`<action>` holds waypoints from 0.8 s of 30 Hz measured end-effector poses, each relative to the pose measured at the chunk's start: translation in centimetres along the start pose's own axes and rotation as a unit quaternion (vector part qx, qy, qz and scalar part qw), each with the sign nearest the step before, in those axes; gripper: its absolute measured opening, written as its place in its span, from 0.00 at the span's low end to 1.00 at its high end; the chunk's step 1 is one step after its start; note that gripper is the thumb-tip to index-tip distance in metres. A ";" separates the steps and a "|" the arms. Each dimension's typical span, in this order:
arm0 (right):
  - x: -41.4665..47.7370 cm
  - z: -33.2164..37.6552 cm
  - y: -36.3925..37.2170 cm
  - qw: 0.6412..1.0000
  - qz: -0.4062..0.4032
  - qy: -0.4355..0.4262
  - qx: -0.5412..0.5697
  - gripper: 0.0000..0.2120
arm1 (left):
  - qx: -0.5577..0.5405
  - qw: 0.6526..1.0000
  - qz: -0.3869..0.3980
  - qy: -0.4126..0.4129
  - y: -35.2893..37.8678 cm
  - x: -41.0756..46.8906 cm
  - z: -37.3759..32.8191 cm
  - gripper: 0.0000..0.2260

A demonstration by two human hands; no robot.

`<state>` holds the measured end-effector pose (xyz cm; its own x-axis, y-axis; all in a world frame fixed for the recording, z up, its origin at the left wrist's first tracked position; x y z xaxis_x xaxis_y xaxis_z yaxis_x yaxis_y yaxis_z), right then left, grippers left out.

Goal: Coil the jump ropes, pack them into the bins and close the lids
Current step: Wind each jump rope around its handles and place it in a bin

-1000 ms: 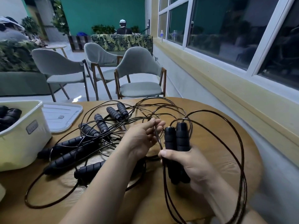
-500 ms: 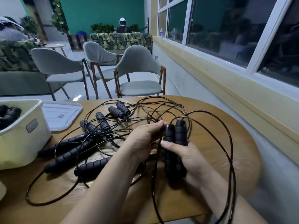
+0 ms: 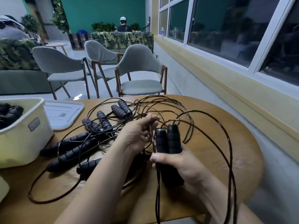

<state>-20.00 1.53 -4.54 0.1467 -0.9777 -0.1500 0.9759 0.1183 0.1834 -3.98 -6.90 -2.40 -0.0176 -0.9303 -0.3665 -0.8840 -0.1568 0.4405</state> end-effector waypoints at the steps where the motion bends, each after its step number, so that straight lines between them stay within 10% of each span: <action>1: -0.2 -0.4 -0.1 1.000 0.017 0.008 -0.019 0.20 | -0.004 1.000 -0.004 0.001 -0.1 0.0 -0.2 0.13; 16: 2.5 0.0 1.1 0.984 -0.113 -0.003 0.135 0.13 | 0.095 0.995 0.006 0.031 1.0 -1.8 1.8 0.12; 24: 1.6 0.5 0.5 0.994 -0.083 -0.063 0.032 0.10 | 0.036 0.999 -0.001 0.001 0.4 -1.1 0.8 0.12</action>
<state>-19.38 -0.05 -4.18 -0.0411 -0.9973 -0.0611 0.9722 -0.0540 0.2280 -4.65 -5.63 -2.47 -0.0154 -0.9308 -0.3652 -0.9155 -0.1337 0.3794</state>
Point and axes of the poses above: each hand's wrist, its own x-axis towards the middle knuckle, its own y-axis out of the palm, z = x × y, the point moved 1 cm from there along x, towards the middle knuckle, and after that the axes turned 9 degrees about -z, right-handed, at the moved point
